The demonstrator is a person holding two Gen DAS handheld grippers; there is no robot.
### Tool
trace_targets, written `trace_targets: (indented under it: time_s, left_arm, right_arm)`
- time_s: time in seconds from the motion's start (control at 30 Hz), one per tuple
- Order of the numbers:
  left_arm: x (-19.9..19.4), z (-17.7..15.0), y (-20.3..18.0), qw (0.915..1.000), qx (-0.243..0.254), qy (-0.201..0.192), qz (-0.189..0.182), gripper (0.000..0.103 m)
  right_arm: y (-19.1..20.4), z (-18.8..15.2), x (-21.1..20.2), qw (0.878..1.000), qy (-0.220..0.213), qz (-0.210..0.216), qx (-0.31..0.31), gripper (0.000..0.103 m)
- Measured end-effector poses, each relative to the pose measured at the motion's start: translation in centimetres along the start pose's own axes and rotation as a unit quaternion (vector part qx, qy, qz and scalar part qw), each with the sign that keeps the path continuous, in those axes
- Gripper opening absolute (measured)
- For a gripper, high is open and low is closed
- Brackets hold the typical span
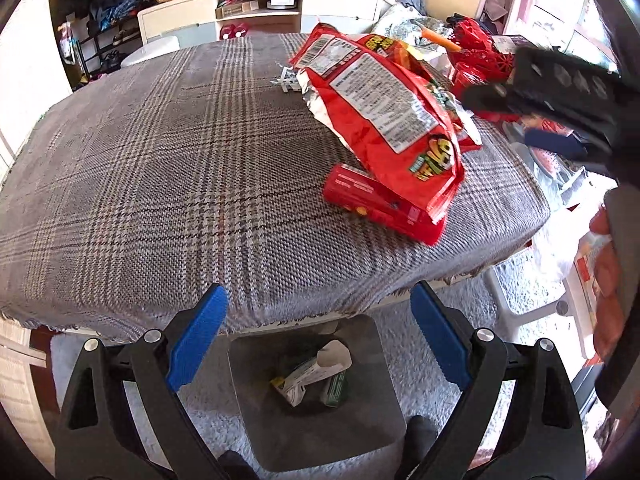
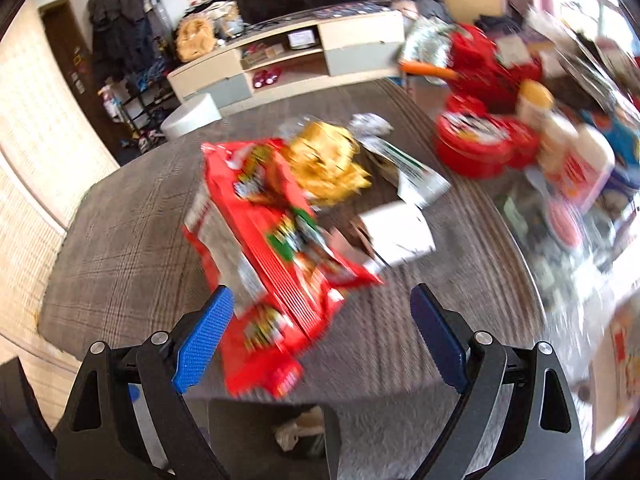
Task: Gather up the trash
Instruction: 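Grasp the red chip bag with the right gripper while the left moves toward the red cylinder, then grasp the red cylinder with the left gripper while the right lifts the chip bag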
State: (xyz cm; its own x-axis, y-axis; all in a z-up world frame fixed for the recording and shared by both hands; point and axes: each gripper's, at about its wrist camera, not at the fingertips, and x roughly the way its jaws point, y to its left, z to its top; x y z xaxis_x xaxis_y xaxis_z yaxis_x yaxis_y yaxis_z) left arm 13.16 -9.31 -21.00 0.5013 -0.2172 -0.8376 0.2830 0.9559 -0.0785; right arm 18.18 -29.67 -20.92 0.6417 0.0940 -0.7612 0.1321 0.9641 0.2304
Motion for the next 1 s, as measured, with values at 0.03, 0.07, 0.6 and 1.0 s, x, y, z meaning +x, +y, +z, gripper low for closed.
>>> trace_targets:
  time_s: [0.03,0.07,0.6,1.0]
  left_arm:
    - [0.3,0.2,0.1,1.0000,-0.002,0.002,-0.002,0.088]
    - [0.5,0.4,0.1,1.0000,-0.004,0.004,-0.005,0.088]
    - [3.2,1.8,-1.8,0.9998,0.006,0.013,-0.017,0.088]
    - [4.3,2.2,-2.0,0.9996,-0.012,0.011,-0.023,0.088]
  right_arm:
    - [0.5,0.3,0.4,1.000,0.001,0.000,-0.004,0.091]
    - [0.9,0.7,0.9,1.000,0.003,0.002,-0.009,0.091]
    - [1.3,1.4,7.3,0.999,0.046,0.017,-0.023,0.069]
    - [0.4,2.5,4.3,0.999,0.008,0.025,-0.033,0.035]
